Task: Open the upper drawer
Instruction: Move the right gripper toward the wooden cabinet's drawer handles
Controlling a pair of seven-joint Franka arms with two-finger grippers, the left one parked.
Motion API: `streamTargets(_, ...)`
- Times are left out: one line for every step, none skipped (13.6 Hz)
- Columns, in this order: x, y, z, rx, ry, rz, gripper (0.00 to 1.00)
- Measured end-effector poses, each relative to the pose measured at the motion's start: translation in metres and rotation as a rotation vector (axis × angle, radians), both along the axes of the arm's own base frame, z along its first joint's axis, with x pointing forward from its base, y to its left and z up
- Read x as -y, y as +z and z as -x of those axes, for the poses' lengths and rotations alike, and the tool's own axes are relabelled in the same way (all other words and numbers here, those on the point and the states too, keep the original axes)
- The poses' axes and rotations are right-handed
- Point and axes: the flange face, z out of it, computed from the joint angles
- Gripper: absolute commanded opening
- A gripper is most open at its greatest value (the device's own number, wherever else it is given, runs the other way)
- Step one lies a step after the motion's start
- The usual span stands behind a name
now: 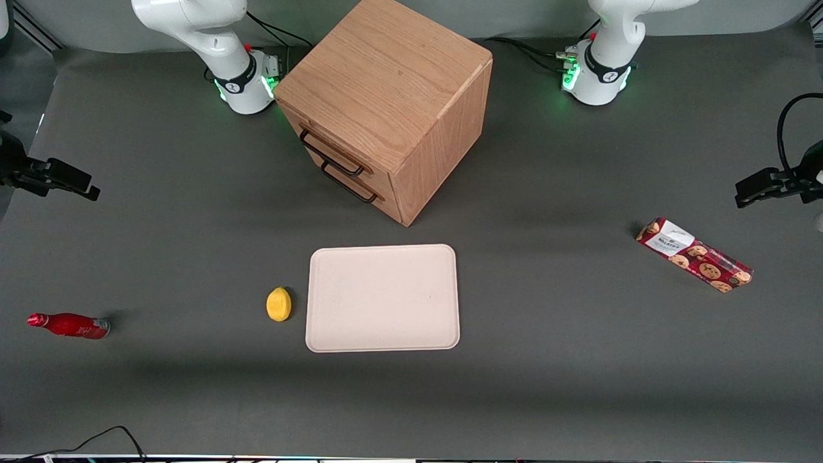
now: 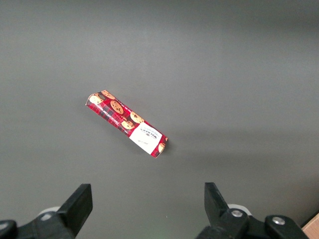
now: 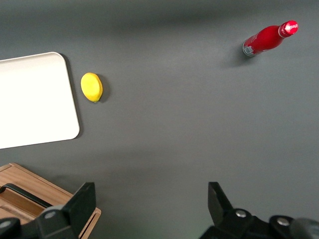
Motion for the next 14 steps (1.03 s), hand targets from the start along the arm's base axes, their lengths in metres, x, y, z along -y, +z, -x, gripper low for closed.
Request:
streamTargets(0.0000, 0.0000, 0.0000, 0.000, 0.000, 0.000, 1.00)
streamTargets(0.0000, -0.0001, 0.0000, 0.000, 0.000, 0.000, 1.00)
streamTargets(0.0000, -0.0001, -0.0002, 0.000, 0.000, 0.000, 1.00)
streamTargets(0.0000, 0.0003, -0.0007, 0.001, 0.000, 0.000, 1.00)
streamTargets(0.0001, 0.0008, -0.0012, 0.002, 0.000, 0.001, 1.00)
streamTargets(0.0002, 0.0010, -0.0017, 0.003, 0.000, 0.001, 1.00)
streamTargets(0.0004, 0.0014, -0.0022, 0.003, -0.001, 0.002, 1.00)
streamTargets(0.0005, 0.0013, -0.0025, 0.003, -0.001, 0.002, 1.00)
streamTargets(0.0007, 0.0009, -0.0026, 0.002, -0.002, 0.002, 1.00)
streamTargets(0.0011, 0.0004, -0.0027, 0.001, -0.002, 0.002, 1.00)
streamTargets(0.0014, 0.0001, -0.0028, -0.001, -0.003, 0.002, 1.00)
streamTargets(0.0013, -0.0001, -0.0027, -0.002, -0.003, 0.002, 1.00)
streamTargets(0.0010, -0.0003, -0.0024, -0.005, -0.002, 0.001, 1.00)
streamTargets(-0.0002, -0.0007, -0.0011, -0.016, 0.000, 0.000, 1.00)
